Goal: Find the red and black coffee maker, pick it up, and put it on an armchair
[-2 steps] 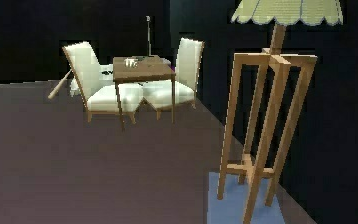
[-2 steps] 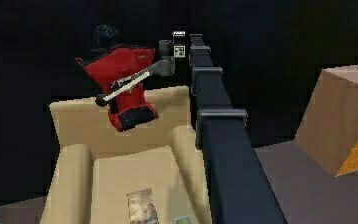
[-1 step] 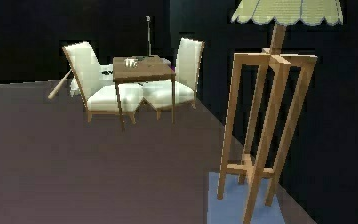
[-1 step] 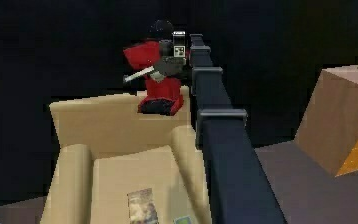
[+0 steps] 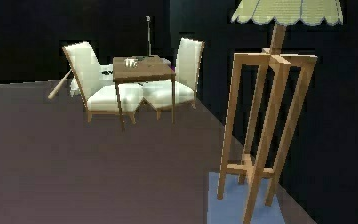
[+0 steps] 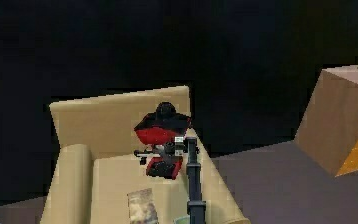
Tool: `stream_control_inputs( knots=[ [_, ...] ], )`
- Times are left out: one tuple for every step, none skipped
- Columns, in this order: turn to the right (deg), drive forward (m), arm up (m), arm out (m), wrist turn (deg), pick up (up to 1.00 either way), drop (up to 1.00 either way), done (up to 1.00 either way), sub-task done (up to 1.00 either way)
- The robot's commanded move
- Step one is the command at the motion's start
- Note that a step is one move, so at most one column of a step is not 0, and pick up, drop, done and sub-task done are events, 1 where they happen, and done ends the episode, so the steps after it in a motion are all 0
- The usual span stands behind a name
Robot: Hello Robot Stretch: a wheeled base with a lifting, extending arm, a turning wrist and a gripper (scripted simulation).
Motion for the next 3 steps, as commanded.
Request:
stream_control_inputs(
  knots=[
    [0.0, 0.0, -0.32, 0.0, 0.0, 0.0, 0.0, 0.0, 0.0],
    [0.0, 0.0, 0.0, 0.0, 0.0, 0.0, 1.0, 0.0, 0.0],
    [0.0, 0.0, 0.1, 0.0, 0.0, 0.0, 0.0, 0.0, 0.0]
  ],
)
